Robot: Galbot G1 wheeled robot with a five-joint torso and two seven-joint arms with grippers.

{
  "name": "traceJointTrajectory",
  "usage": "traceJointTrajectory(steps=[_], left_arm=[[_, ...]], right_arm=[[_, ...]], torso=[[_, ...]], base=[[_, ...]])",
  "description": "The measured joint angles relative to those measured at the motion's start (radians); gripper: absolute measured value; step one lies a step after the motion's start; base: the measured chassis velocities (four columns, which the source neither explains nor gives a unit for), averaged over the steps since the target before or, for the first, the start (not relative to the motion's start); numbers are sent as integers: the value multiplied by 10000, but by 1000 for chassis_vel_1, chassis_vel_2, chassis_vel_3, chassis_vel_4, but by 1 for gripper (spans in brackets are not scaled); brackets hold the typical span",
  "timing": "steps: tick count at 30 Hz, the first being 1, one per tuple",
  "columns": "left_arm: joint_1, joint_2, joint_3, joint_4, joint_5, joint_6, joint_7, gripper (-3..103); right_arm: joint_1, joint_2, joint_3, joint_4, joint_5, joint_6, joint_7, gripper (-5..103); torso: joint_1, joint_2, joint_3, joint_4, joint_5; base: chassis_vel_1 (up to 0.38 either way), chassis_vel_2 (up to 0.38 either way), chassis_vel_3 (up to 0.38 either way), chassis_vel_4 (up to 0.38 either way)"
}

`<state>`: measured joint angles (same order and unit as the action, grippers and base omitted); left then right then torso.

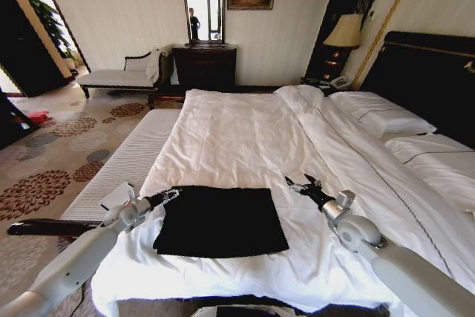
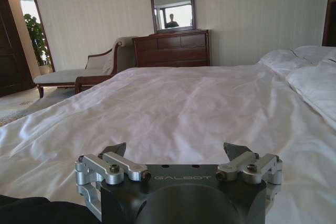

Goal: Fold the clothes on the bed.

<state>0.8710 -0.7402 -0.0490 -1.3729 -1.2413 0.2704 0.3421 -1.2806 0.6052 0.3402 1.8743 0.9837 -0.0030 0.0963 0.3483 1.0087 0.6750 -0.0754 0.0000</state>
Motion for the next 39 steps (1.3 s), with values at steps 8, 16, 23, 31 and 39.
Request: traceJointTrajectory(steps=[8, 16, 23, 31, 39], left_arm=[[298, 121, -180, -60, -30, -34, -4, 24], [356, 94, -363, 0, -100, -103, -4, 0], [431, 86, -535, -43, -188, -127, -80, 0], [615, 226, -681, -149, -223, -186, -171, 0], [763, 381, -883, -423, -314, -218, -294, 0]], right_arm=[[182, -16, -177, 19, 17, -17, 117, 100], [161, 61, -259, 75, 102, -162, 307, 100], [462, 87, -463, 53, 622, -399, 316, 100], [1671, 225, -1200, -94, 3613, -1494, 427, 100], [2921, 87, -2025, -681, 5121, -2766, -626, 100]], torso=[[0, -1, 0, 4, 0], [0, 0, 0, 0, 0], [0, 0, 1, 1, -1], [0, 0, 1, 5, -1], [0, 0, 1, 3, 0]], base=[[0, 0, 0, 0], [0, 0, 0, 0], [0, 0, 0, 0], [0, 0, 0, 0], [0, 0, 0, 0]])
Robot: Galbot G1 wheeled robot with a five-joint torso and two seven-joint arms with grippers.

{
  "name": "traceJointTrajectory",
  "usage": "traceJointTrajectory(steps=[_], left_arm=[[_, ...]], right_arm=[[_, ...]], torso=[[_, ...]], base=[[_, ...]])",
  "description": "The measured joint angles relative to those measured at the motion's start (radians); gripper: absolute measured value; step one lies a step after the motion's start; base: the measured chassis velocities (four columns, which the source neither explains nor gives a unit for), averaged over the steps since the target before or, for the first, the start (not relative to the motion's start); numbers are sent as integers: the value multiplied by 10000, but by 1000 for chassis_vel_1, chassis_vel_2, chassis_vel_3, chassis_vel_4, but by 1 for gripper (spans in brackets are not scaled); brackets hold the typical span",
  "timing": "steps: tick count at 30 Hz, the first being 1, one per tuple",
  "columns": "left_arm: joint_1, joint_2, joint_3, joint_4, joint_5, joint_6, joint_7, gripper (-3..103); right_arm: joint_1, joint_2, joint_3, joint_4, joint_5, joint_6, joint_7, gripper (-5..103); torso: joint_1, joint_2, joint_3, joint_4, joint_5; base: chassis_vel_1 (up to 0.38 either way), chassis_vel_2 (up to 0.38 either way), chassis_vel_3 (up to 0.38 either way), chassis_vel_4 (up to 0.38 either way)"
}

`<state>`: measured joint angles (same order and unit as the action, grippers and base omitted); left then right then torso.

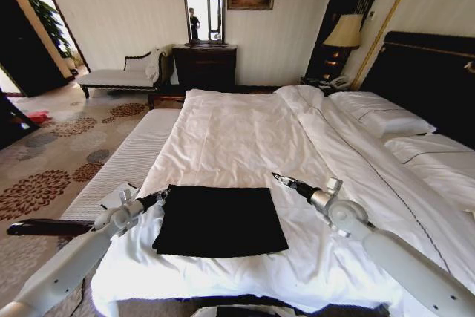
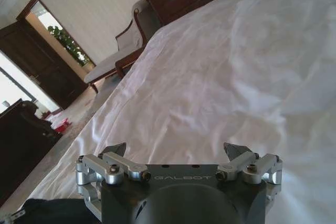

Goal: Fold the clothes on the bed.

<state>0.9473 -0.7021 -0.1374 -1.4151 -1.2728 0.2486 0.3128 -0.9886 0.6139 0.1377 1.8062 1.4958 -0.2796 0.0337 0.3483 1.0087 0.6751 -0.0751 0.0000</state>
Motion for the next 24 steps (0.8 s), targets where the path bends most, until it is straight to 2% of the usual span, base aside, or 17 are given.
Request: traceJointTrajectory(steps=[3, 9, 24], left_arm=[[-49, -32, 47, -82, -1, -7, -68, 0], [-52, -147, 122, -279, 17, -17, -216, 0], [-97, -211, 286, -403, -25, -8, -232, 0]], right_arm=[[308, 256, -453, -399, -166, -299, -140, 100], [637, 664, -1053, -1276, -581, -393, -350, 100], [1077, 861, -1494, -2244, -663, -507, -681, 100]], torso=[[0, 0, 0, 1, 1], [1, 0, 1, 0, 3], [0, 0, 0, -2, -1]], base=[[0, 0, 0, 0], [0, 0, 0, 0], [0, 0, 0, 0]])
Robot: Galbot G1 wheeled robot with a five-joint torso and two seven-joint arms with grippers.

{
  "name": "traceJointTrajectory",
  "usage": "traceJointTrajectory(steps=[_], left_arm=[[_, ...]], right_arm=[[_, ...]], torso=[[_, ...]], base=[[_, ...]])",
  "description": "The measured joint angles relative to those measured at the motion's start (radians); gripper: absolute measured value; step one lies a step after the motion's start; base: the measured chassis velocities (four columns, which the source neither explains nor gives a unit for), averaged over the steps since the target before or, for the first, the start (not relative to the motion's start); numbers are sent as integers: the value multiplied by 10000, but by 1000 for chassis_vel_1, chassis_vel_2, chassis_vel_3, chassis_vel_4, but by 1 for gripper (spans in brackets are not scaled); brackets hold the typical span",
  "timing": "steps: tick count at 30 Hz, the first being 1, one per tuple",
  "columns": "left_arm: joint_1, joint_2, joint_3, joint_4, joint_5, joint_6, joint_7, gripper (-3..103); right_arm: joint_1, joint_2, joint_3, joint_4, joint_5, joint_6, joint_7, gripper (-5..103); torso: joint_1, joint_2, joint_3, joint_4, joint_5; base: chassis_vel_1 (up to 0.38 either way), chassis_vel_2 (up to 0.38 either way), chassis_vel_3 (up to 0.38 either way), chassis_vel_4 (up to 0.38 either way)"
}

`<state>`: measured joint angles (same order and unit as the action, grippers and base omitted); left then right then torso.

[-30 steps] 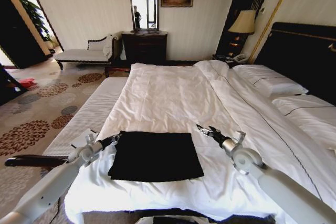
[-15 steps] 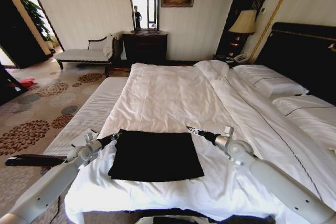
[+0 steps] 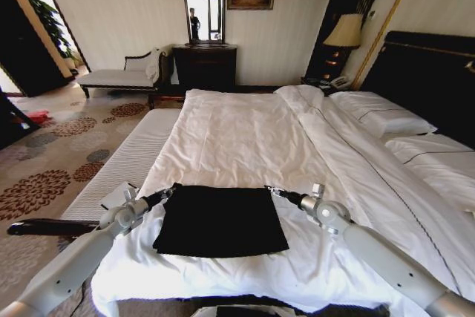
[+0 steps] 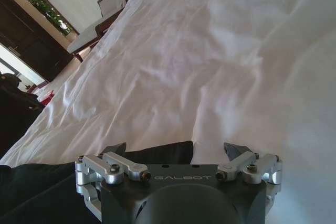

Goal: Fold the clothes on the bed.

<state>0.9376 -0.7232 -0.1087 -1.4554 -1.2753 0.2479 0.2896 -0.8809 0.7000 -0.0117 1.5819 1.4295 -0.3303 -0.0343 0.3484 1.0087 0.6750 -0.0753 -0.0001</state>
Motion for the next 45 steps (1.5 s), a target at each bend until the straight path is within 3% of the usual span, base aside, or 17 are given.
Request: traceJointTrajectory(steps=[19, 21, 23, 30, 38, 40, 42, 44, 45], left_arm=[[-64, -39, 89, 63, -24, 3, 37, 0], [-85, -41, 115, 64, -40, 1, 47, 0], [-104, -41, 137, 65, -43, 0, 55, 0], [-284, -36, 311, 139, -81, -17, 90, 0], [-265, -85, 339, 182, -58, -48, 117, 0], [-317, -141, 383, 198, -37, -58, 115, 0], [-331, -150, 394, 198, -33, -58, 114, 0], [-358, -156, 417, 213, -24, -67, 113, 0], [-358, -156, 417, 213, -24, -67, 113, 0]], right_arm=[[500, 259, -838, -220, -169, -46, -61, 101], [523, 290, -892, -255, -182, -46, -61, 95], [531, 310, -927, -272, -189, -46, -61, 95], [521, 427, -1018, -399, -318, 18, -25, 62], [506, 386, -1017, -429, -341, 80, -24, 41], [507, 385, -975, -433, -343, 110, -30, 25], [507, 385, -960, -436, -345, 124, -33, 25], [505, 397, -949, -461, -377, 165, -46, 14], [505, 397, -949, -461, -377, 165, -46, 14]], torso=[[0, 0, 0, 1, 0], [0, 0, 0, -1, 0], [0, -1, 0, 0, 0], [0, -1, 0, 0, 1], [0, 0, 0, 2, 0], [0, 0, 0, 1, 1], [0, 0, 0, 0, 1], [0, 0, 0, -1, 2], [0, 0, 0, -1, 2]], base=[[0, 0, 0, 0], [0, 0, 0, 0], [0, 0, 0, 0], [0, 0, 0, 0], [0, 0, 0, 0], [0, 0, 0, 0], [0, 0, 0, 0], [0, 0, 0, 0], [0, 0, 0, 0]])
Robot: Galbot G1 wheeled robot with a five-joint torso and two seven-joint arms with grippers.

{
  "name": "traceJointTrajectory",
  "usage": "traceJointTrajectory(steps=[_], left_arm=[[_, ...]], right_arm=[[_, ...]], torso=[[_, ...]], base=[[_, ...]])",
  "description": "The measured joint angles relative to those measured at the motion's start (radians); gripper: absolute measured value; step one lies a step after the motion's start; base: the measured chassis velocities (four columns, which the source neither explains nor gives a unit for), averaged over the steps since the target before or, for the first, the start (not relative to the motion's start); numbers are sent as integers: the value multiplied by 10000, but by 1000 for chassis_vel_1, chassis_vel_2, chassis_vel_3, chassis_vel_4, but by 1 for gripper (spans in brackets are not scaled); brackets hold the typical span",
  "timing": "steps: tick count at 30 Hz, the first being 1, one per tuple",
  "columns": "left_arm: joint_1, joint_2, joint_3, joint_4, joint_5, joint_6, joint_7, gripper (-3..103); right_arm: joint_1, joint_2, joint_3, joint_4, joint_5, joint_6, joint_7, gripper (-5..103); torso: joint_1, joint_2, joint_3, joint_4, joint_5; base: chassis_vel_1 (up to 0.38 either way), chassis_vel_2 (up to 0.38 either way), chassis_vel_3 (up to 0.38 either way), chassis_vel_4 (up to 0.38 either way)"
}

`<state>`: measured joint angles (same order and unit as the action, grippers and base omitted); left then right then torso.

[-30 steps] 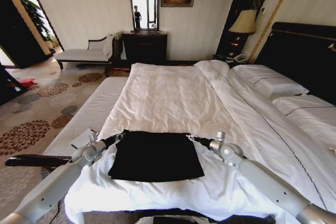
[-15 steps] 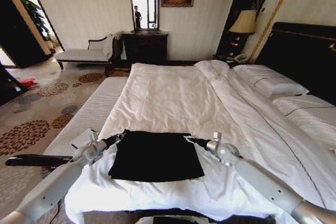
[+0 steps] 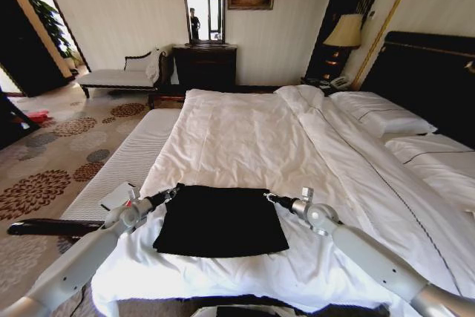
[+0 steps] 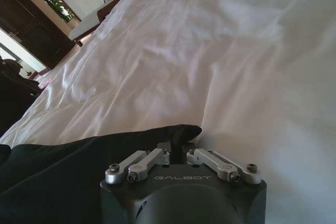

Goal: Fold the clothes on the bed.

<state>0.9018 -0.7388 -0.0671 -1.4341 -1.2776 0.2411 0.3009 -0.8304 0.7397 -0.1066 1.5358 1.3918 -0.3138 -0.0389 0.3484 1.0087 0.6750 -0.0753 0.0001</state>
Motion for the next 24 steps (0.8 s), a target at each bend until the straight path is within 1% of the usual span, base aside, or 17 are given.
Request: traceJointTrajectory(steps=[1, 2, 3, 4, 18, 23, 24], left_arm=[[-3, 0, 2, 5, 1, -5, 0, 0], [-4, 1, 3, 8, 2, -12, 0, 0], [-4, 2, 3, 9, 3, -25, 1, 0], [-4, 2, 3, 9, 5, -28, 1, 0], [-45, -48, -35, -93, 9, -98, -80, 0], [117, 30, -343, -485, -128, -314, -243, 0], [117, 30, -343, -485, -128, -314, -243, 0]], right_arm=[[-4, 9, 4, -6, -13, 12, -2, 9], [-12, 20, 8, -8, -31, 33, -5, 9], [-33, 33, 28, -9, -63, 65, -6, 2], [-39, 34, 38, -7, -74, 79, -7, 1], [-155, -36, 218, 278, -218, 319, -6, 1], [-560, -174, 774, 723, -680, 786, -60, 1], [-560, -174, 774, 723, -680, 786, -60, 1]], torso=[[0, 0, 0, 1, 0], [0, 0, 0, 2, 0], [0, 0, 0, 2, 0], [-1, 0, 0, 2, 0], [0, 0, 0, 1, -1], [0, -1, 0, 1, 0], [0, -1, 0, 1, 0]], base=[[0, 0, 0, 0], [0, 0, 0, 0], [0, 0, 0, 0], [0, 0, 0, 0], [0, 0, 0, 0], [0, 0, 0, 0], [0, 0, 0, 0]])
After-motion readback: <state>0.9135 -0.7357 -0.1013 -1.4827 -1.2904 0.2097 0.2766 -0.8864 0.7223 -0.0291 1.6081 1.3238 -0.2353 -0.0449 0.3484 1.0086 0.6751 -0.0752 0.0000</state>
